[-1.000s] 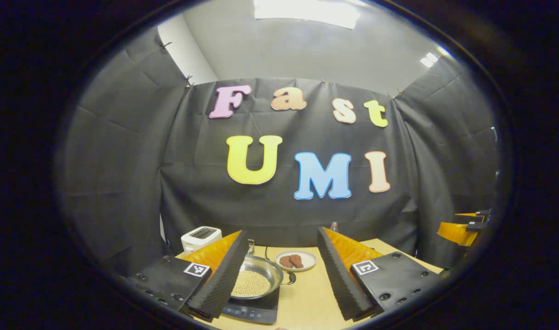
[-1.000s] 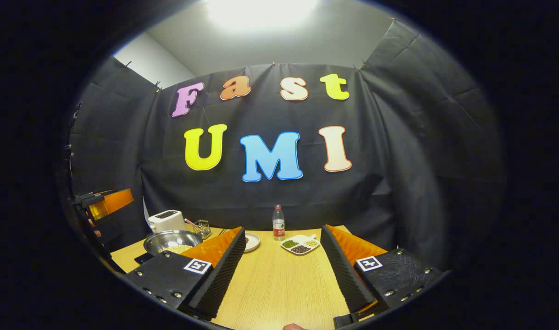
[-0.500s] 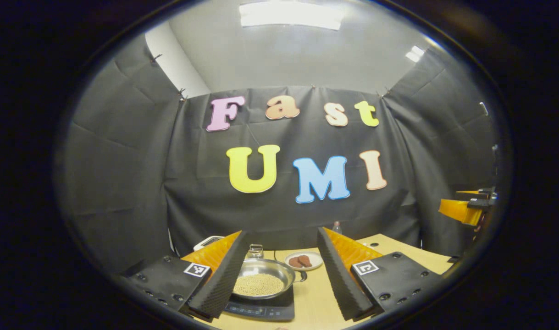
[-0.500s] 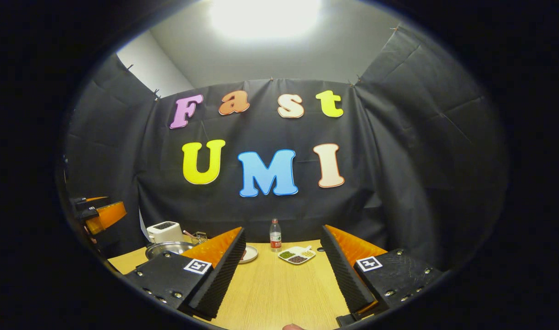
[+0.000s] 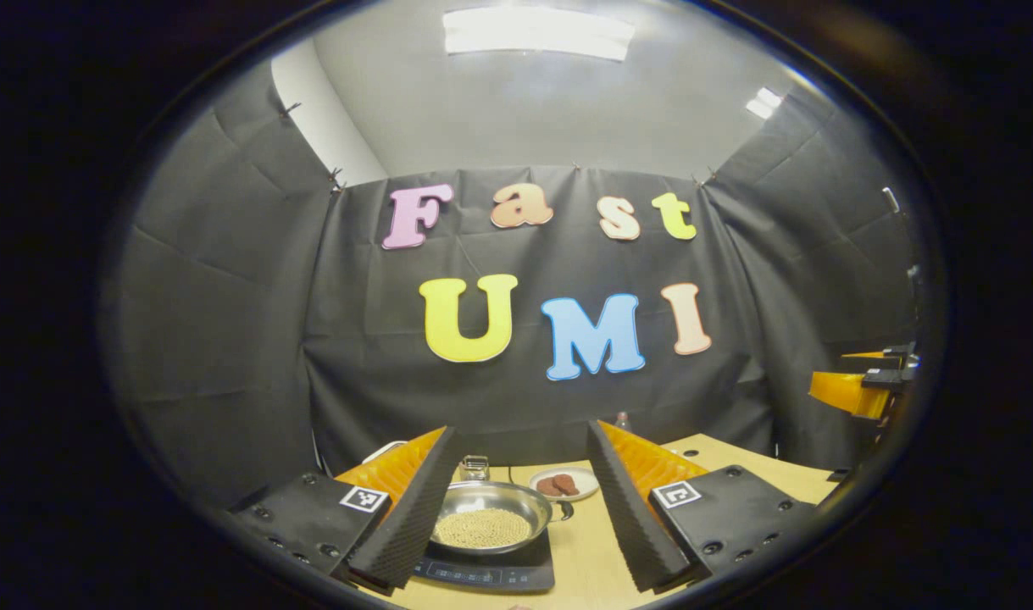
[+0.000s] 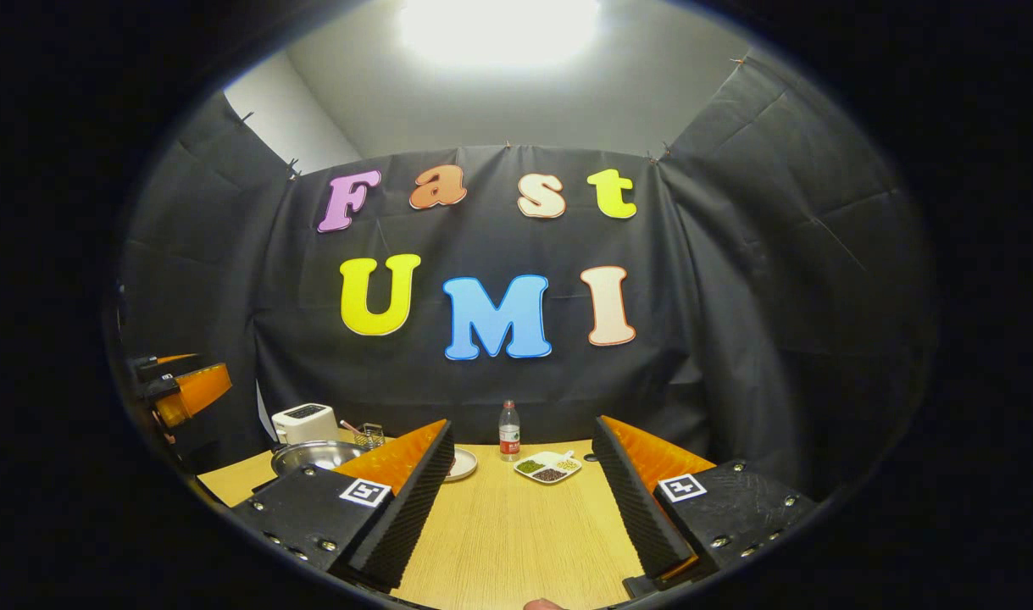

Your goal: First push the handle of the pot to place it horizontally, then grasp the pot with both hands and set it on the induction cooktop.

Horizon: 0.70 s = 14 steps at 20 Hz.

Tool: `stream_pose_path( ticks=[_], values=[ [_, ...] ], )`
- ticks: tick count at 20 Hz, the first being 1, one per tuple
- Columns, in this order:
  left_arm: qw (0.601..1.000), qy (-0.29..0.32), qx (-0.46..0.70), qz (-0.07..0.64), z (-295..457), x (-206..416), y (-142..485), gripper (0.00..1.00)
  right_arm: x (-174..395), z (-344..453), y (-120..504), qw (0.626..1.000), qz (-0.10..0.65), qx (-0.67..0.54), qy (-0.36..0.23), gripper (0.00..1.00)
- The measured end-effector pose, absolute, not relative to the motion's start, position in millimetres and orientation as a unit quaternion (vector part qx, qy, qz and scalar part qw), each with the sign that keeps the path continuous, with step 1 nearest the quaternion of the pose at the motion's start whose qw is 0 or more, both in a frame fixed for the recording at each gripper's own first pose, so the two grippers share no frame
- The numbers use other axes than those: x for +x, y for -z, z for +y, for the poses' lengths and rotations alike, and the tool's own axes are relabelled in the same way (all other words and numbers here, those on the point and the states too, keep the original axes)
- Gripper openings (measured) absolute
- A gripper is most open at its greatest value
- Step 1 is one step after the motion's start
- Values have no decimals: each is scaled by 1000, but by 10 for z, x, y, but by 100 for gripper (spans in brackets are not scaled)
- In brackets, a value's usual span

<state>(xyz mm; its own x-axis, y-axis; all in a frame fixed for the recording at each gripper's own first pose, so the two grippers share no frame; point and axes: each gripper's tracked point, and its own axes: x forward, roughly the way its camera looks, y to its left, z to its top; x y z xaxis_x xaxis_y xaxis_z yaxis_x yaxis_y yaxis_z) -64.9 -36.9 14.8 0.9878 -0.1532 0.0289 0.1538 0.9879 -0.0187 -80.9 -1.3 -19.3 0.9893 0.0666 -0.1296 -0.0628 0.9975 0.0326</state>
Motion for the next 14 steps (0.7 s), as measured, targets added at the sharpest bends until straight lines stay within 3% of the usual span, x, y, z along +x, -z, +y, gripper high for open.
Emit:
stream_pose_path(
  ticks=[14],
  values=[
    [997,78,-19,-14,-309,-654,-105,100,-868,23,122,998,61,16,-26,99]
  ],
)
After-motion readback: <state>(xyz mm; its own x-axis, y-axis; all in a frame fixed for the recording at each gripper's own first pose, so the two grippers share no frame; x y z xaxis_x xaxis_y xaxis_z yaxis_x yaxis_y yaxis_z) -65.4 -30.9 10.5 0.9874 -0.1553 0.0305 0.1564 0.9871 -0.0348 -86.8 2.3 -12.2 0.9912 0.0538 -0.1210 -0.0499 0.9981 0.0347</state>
